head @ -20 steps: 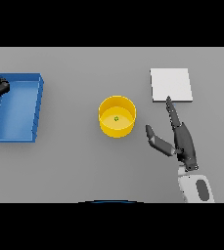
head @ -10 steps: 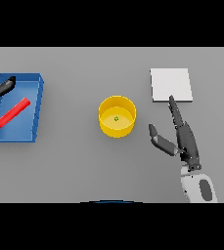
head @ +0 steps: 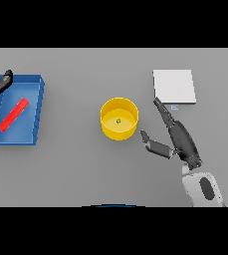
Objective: Pick up the red beaker and tilt it to pour out 1 green nut into yellow bowl. Pick up the yellow bowl and place it on the metallic measuring scale.
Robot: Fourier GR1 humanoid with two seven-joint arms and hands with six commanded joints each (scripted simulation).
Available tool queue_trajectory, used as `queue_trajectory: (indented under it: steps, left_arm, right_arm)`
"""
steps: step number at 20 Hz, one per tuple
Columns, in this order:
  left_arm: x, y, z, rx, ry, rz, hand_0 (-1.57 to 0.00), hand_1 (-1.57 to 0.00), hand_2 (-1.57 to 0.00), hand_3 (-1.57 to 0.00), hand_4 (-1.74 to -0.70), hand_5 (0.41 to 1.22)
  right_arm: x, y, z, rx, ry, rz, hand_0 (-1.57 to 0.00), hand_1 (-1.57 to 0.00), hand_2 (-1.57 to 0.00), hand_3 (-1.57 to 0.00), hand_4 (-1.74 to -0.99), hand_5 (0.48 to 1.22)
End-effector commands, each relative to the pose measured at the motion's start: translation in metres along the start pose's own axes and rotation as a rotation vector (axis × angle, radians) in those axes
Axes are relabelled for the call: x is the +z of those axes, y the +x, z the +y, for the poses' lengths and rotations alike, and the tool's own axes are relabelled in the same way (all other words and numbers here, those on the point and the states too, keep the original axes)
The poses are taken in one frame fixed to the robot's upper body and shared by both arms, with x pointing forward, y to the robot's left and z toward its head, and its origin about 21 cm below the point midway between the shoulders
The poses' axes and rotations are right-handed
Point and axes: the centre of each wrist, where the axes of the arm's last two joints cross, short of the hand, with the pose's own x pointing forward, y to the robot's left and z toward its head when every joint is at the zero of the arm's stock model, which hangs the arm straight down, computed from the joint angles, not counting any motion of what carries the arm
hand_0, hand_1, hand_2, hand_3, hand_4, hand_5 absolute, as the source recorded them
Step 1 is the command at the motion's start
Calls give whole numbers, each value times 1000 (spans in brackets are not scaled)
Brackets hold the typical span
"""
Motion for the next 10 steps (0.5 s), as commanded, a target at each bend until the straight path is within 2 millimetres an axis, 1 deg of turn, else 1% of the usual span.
queue_trajectory:
  steps: [1,3,5,6,8,10]
  left_arm:
    - [0,0,-1,2,-2,-7,-17,-15,-14,-12,-713,683]
    - [1,-1,-2,24,-15,-27,-11,-9,-9,-7,-719,670]
    - [1,1,-2,31,-18,-28,-6,-6,-5,-4,-719,664]
    - [2,-1,-3,29,-24,-26,-5,-4,-4,-3,-719,665]
    - [1,-3,-2,19,-24,-28,-3,-2,-2,-2,-715,669]
    - [2,1,-1,25,-23,-27,-1,-1,-1,-1,-712,676]
  right_arm:
    - [-5,1,-5,65,57,-3,1,1,1,1,-1172,728]
    - [-22,11,-12,242,165,-8,1,1,1,1,-1204,708]
    - [-36,20,-13,406,285,-57,1,1,1,1,-1220,701]
    - [-45,26,-10,482,350,-103,1,1,1,1,-1222,701]
    - [-54,31,-6,609,455,-169,1,1,1,1,-1232,702]
    - [-68,36,-4,716,547,-182,1,1,1,1,-1223,705]
